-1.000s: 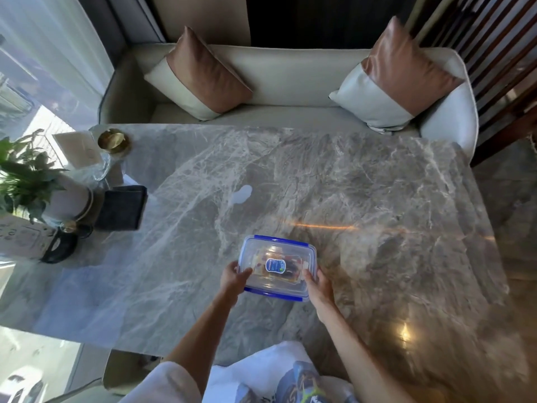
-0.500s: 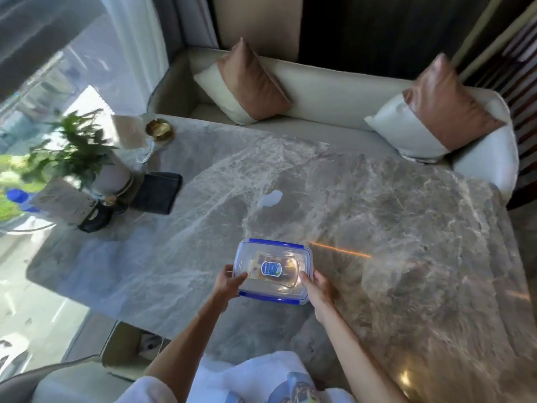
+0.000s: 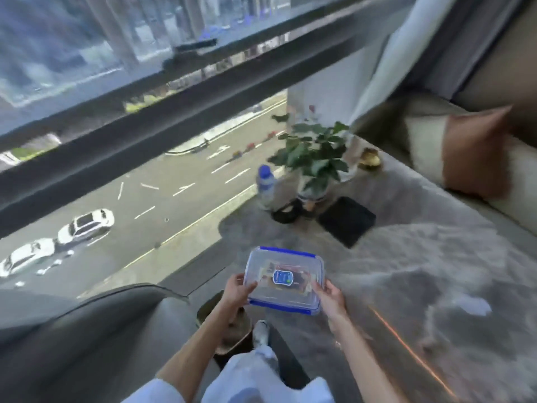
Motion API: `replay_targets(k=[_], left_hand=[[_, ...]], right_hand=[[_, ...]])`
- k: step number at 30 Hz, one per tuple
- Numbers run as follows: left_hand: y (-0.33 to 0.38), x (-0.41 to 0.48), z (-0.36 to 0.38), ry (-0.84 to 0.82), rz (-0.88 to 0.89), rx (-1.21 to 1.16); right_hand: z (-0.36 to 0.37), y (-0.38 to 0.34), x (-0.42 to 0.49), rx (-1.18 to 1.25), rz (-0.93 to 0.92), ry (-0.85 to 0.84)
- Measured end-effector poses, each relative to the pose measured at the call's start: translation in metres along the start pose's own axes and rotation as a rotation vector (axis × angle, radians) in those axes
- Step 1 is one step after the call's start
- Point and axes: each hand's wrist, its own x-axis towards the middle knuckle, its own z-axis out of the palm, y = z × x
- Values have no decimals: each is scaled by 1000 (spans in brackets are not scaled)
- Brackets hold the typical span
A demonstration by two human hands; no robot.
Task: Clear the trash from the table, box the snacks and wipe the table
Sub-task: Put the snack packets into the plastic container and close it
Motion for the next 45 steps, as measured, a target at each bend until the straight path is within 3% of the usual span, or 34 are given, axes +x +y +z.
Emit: replay_targets(k=[4,9,14,22,30,36,45], left_hand=[[14,33,-58,70,-20,-40],[51,84,-76,54,70,97],[98,120,-72,-42,136,213],[107,152,-64,-114,169,360],[111,152,-63,-107,155,350],[117,143,-61,-116,176,347],[109,143,-67,-147,201,327]], right_hand=[[74,-20,22,20,51,-23],[125,-28,41,179,150,148],[144,-28,55,340,194,300],[157,-33,55,540,333,398],[168,-29,53,574,405,436],[168,-30,43,650,424,367],[157,-34,43,548,416,257]])
